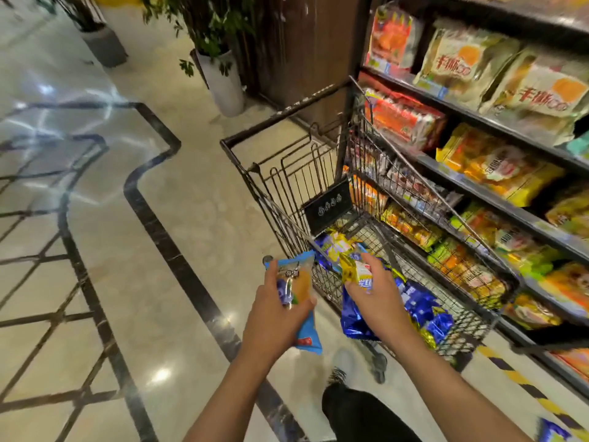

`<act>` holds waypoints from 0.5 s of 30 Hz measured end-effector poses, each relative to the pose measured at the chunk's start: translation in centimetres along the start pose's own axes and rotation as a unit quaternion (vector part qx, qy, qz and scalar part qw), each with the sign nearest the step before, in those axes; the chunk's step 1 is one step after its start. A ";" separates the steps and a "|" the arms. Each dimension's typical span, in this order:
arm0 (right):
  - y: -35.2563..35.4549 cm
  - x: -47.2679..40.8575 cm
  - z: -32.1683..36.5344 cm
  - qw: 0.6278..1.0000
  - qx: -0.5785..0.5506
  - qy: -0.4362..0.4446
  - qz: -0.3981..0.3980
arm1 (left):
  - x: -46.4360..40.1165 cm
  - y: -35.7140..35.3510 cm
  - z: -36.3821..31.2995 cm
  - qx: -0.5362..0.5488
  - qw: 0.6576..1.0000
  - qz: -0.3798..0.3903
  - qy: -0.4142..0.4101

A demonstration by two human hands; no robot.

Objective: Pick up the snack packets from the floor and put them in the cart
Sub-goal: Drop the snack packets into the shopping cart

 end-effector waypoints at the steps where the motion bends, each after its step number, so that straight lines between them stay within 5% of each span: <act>1: 0.5 -1.5 0.2 1.000 -0.008 -0.007 -0.004 | -1.4 -0.2 -0.7 -0.005 1.000 0.001 0.001; 8: 4.3 -12.0 -0.5 0.996 -0.029 -0.064 -0.047 | -11.0 -1.3 -5.5 -0.009 1.000 0.007 -0.028; 15: 5.2 -17.6 -1.3 0.989 -0.061 -0.120 -0.064 | -20.3 -4.0 -8.8 -0.083 0.990 0.096 -0.070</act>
Point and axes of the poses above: each hand's wrist, its own x-axis away from the middle knuckle, its own y-axis out of the back of the hand, z = x × y, the point moved 5 cm from there along -x, towards the middle knuckle, and after that the axes turned 3 degrees about -y, right-handed, at the moved point
